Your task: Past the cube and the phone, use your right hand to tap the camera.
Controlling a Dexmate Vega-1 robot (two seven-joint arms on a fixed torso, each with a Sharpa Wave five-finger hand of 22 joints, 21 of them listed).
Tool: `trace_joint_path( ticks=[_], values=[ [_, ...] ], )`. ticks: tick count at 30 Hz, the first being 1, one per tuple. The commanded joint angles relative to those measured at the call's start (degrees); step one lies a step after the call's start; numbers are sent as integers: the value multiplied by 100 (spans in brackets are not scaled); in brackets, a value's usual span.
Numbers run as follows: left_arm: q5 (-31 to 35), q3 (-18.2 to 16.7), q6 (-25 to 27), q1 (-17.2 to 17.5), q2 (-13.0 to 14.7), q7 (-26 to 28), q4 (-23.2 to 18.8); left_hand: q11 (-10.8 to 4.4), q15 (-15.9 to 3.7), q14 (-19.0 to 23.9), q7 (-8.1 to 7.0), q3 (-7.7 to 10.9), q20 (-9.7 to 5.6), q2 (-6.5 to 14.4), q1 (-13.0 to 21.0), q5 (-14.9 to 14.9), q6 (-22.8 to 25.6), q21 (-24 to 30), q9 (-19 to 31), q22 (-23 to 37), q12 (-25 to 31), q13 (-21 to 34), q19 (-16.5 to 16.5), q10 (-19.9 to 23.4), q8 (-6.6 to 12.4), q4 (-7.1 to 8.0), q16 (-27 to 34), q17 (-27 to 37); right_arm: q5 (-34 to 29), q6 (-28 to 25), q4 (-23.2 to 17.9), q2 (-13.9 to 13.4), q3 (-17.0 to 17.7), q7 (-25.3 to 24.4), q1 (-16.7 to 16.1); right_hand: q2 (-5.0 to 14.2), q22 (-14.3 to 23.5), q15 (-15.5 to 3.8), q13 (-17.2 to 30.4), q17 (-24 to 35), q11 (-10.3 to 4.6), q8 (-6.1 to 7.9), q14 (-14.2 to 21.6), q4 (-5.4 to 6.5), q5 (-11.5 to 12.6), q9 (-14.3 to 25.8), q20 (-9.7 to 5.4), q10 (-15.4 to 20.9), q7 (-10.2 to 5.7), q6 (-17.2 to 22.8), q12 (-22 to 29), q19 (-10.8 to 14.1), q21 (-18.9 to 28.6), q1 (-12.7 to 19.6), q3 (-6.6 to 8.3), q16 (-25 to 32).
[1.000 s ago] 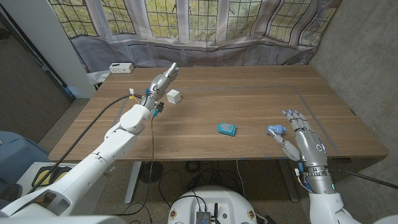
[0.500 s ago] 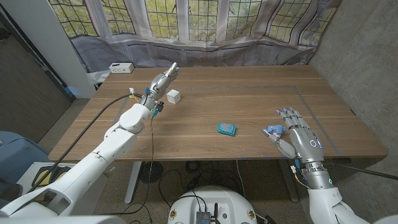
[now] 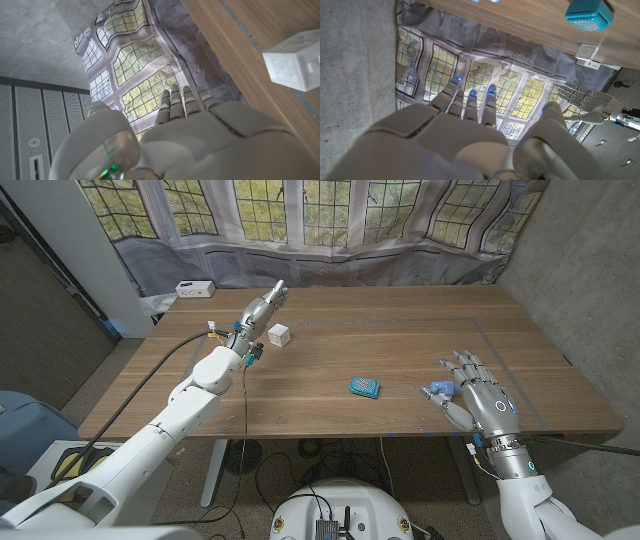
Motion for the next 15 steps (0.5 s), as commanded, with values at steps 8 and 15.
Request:
trace_joint_path(
  ticks=[8, 15],
  values=[
    [23, -44, -29, 153, -13, 156, -63, 30, -8, 70, -14, 10, 71, 1, 41, -22, 85, 2, 7, 26, -22, 25, -4, 47, 16, -2, -10, 6, 75, -668, -279, -387, -58, 619, 46, 21, 40, 128, 21, -5, 68, -2, -641, 19, -19, 9, 171, -593, -99, 283, -69, -751, -61, -36, 17, -80],
    [20, -75, -35, 192, -3, 196, -86, 30, -8, 75, -14, 14, 72, 1, 40, -23, 103, 5, 7, 27, -25, 26, 1, 47, 18, -2, -9, 6, -7, -1038, -397, -504, -175, 1024, 149, 64, 47, 76, 21, 4, 42, -54, -1181, 32, -22, 13, 283, -1079, -102, 362, -72, -1417, -75, -60, 28, -90]
  ],
)
